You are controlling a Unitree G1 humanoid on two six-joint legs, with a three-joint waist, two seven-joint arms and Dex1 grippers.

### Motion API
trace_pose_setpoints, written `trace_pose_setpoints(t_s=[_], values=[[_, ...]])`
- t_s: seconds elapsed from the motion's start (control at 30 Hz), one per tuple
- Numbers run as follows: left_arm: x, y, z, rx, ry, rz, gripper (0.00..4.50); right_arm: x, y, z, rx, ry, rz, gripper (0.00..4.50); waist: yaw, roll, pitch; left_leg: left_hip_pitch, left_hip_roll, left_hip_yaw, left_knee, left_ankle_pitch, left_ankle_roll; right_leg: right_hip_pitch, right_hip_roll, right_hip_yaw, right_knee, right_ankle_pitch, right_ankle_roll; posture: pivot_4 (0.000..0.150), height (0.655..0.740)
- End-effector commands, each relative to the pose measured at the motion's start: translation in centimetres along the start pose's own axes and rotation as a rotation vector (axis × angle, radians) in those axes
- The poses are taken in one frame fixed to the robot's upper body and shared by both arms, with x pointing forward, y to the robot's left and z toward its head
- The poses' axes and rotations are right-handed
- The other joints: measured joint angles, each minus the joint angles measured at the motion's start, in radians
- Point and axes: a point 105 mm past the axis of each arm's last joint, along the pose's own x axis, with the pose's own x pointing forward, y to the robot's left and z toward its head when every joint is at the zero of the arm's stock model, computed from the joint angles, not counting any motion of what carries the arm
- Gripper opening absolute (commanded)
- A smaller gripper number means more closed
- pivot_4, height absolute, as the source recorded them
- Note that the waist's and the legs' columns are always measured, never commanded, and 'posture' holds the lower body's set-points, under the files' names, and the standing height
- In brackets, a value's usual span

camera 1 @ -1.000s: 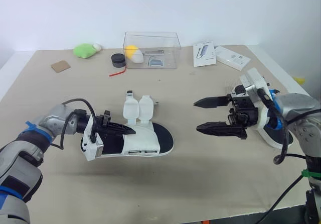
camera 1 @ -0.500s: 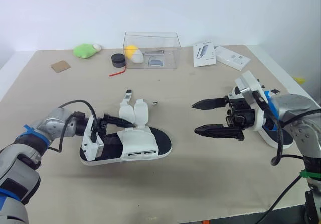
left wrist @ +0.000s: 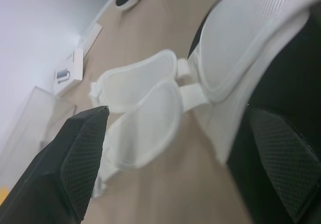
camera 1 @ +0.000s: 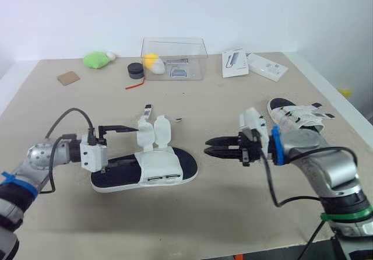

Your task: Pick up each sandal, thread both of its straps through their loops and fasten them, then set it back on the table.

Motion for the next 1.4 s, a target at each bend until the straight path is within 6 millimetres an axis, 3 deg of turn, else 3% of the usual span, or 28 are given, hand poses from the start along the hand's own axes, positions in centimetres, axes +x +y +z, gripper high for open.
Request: trace_pose_setpoints(t_s=[0.03, 0.13, 0.37, 0.7, 0.87, 1.0, 1.13, 1.23, 1.4], values=[[-1.0, 3.3, 1.1, -0.101, -0.018, 0.204, 4.5, 1.1, -0.3, -0.5, -0.057, -0.013, -0.075, 0.06, 0.0, 0.0, 0.0, 0.0, 0.0, 0.0, 0.0, 0.0, 0.0, 0.0, 0.0, 0.0, 0.0, 0.0, 0.0, 0.15, 0.74], [-1.2, 4.1, 1.3, -0.202, -0.024, 0.314, 4.5, 2.0, -0.4, -1.9, -0.08, 0.021, -0.12, 0.06, 0.001, 0.0, 0.0, 0.0, 0.0, 0.0, 0.0, 0.001, -0.001, 0.0, 0.001, 0.0, 0.0, -0.001, 0.002, 0.15, 0.74], [-0.6, 3.6, 2.0, -0.342, -0.04, 0.416, 4.5, 3.4, -0.4, -1.8, -0.042, -0.033, -0.217, 0.06, 0.003, 0.0, 0.0, 0.002, 0.0, 0.0, 0.0, 0.002, -0.003, 0.001, 0.001, 0.0, 0.0, -0.003, 0.005, 0.15, 0.74], [-1.5, 4.3, -0.6, -0.486, 0.05, 0.448, 4.5, 5.1, 2.5, -2.9, 0.035, 0.028, -0.084, 0.06, 0.004, 0.0, 0.0, 0.002, 0.002, 0.0, 0.0, 0.003, -0.005, 0.001, 0.007, -0.001, 0.0, -0.001, 0.0, 0.15, 0.74], [-0.7, 4.4, -1.4, -0.608, 0.032, 0.463, 4.5, 5.7, 1.8, -3.1, 0.038, 0.026, -0.081, 0.06, 0.004, 0.0, 0.0, 0.002, 0.002, 0.0, 0.0, 0.003, -0.005, 0.001, 0.008, -0.001, 0.0, -0.001, 0.0, 0.15, 0.74], [0.8, 4.8, -2.5, -0.82, 0.004, 0.47, 4.5, 6.6, 1.0, -3.0, 0.057, 0.008, -0.041, 0.06, 0.004, -0.001, 0.0, 0.002, 0.002, -0.001, 0.0, 0.004, -0.005, 0.002, 0.009, 0.0, 0.0, 0.0, 0.0, 0.15, 0.74], [2.5, 5.9, -2.7, -1.092, -0.075, 0.473, 4.5, 7.1, 0.7, -4.7, 0.044, 0.083, -0.029, 0.06, 0.004, -0.001, -0.001, 0.002, 0.003, -0.002, 0.0, 0.005, -0.005, 0.002, 0.012, 0.001, 0.0, 0.0, 0.0, 0.15, 0.74], [2.9, 6.2, -3.9, -1.287, -0.049, 0.489, 4.5, 6.9, 0.5, -6.0, 0.034, 0.151, -0.033, 0.06, 0.0, -0.002, -0.001, 0.002, 0.004, -0.003, 0.0, 0.005, -0.005, 0.002, 0.014, 0.002, 0.0, 0.001, 0.0, 0.15, 0.74], [3.6, 6.3, -4.5, -1.523, -0.058, 0.457, 4.5, 6.8, 0.7, -6.1, 0.017, 0.152, -0.028, 0.06, -0.002, -0.002, -0.002, 0.004, 0.004, -0.004, -0.001, 0.005, -0.005, 0.004, 0.015, 0.002, 0.0, 0.001, -0.001, 0.15, 0.74]])
